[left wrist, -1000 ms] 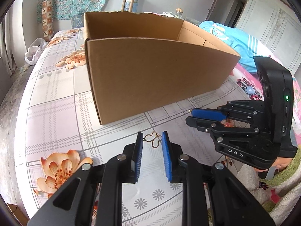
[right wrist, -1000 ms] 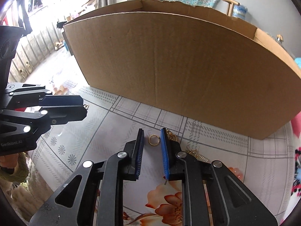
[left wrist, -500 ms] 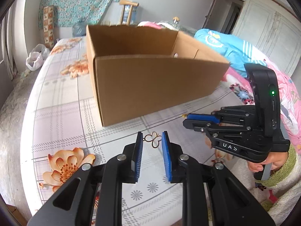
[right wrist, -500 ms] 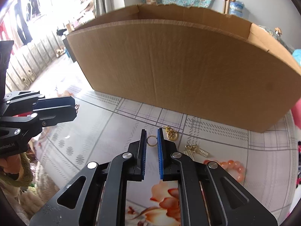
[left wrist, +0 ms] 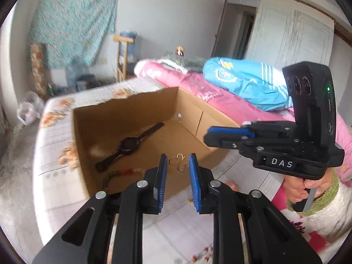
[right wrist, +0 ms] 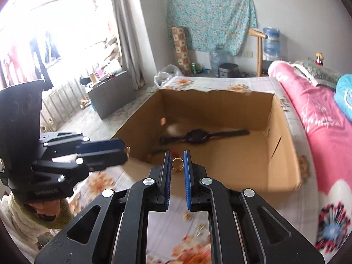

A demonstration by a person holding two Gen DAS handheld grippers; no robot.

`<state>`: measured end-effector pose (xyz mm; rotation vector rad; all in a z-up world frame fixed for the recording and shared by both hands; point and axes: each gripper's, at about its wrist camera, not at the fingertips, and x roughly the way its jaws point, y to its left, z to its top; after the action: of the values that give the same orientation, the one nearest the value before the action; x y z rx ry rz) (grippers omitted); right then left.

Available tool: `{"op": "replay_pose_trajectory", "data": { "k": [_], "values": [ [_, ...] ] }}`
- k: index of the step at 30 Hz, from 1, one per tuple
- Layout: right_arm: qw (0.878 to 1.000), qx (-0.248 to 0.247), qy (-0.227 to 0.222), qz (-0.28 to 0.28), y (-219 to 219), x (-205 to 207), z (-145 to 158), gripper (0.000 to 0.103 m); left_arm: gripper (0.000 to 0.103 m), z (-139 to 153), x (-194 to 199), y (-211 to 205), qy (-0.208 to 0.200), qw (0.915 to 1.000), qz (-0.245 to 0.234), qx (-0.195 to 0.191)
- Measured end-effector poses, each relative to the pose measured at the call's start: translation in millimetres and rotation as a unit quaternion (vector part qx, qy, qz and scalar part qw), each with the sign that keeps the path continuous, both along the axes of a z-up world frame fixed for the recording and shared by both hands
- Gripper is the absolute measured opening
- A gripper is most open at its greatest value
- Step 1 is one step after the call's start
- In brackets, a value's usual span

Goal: Organize jewelry
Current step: 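Open both grippers over the box to drop the butterfly charm and ring, then withdraw both grippers from the box toward the remaining gold charms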

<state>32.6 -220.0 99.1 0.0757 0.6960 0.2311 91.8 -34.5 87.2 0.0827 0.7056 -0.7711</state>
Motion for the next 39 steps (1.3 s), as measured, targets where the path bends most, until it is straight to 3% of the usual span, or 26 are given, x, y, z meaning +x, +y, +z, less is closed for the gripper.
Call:
{"op": "replay_pose_trajectory", "data": {
  "k": [6,10,14,17,20,29,35,39],
  "values": [
    [0.993,0.036,0.112,-0.027,-33.0,77.8,-31.8,0.009,0.02,-27.8,79.1,-48.8,0.084,0.9936,0.014,0.074],
    [0.984,0.054,0.163,-0.039,-47.9,100.2,-47.3,0.01,0.02,-43.0,100.9,-70.4,0.108,0.9873,0.026,0.114],
    [0.98,0.072,0.18,-0.044,-59.7,103.1,-53.1,0.014,0.02,-51.5,115.5,-75.4,0.142,0.9825,0.034,0.116],
    [0.981,0.079,0.175,-0.04,-62.7,103.4,-54.7,0.015,0.03,-52.7,119.0,-74.0,0.151,0.9817,0.041,0.109],
    [0.983,0.077,0.165,-0.039,-64.8,100.4,-48.8,0.018,0.031,-53.8,120.6,-73.8,0.154,0.9815,0.044,0.105],
    [0.99,0.07,0.108,-0.049,-70.1,78.6,-25.4,0.02,0.031,-23.7,96.7,-56.7,0.108,0.991,0.045,0.065],
    [0.995,0.087,0.037,-0.031,-64.6,22.7,5.5,0.022,0.033,11.0,30.3,-24.0,0.012,0.9991,0.019,0.037],
    [0.995,0.099,0.004,-0.006,-56.6,-22.7,10.5,0.022,0.036,11.6,-23.4,-2.5,-0.024,0.9994,-0.016,0.021]
  ]
}}
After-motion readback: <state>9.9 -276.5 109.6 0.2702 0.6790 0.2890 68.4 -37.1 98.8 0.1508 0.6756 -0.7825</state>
